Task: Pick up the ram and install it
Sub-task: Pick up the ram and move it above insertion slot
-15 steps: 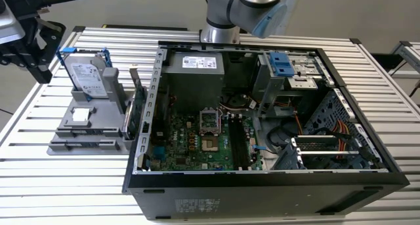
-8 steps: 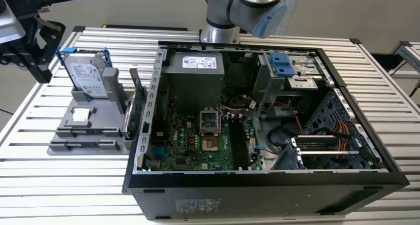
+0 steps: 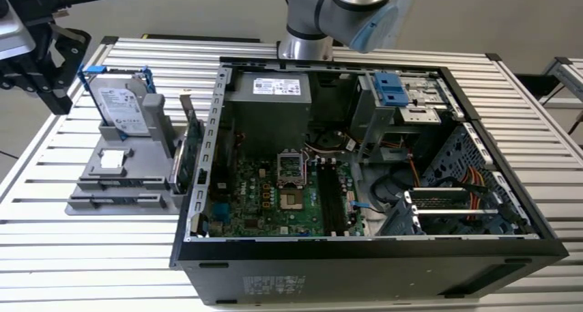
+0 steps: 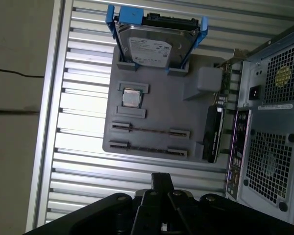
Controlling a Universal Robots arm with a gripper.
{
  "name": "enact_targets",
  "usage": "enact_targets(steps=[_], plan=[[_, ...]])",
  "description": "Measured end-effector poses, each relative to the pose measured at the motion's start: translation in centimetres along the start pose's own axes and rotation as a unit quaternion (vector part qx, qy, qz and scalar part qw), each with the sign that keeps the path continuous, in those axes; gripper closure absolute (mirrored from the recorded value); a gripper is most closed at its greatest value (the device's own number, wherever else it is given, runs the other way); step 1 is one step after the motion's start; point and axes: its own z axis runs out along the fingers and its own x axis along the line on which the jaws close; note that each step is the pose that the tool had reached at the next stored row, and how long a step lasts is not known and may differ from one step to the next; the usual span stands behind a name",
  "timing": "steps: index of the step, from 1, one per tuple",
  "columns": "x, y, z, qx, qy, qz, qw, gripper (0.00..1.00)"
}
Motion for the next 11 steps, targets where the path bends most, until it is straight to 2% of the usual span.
enact_targets(steps=[11], plan=[[0.02,0.07,0.00,0.0000,0.0001,-0.002,1.0000,1.00]])
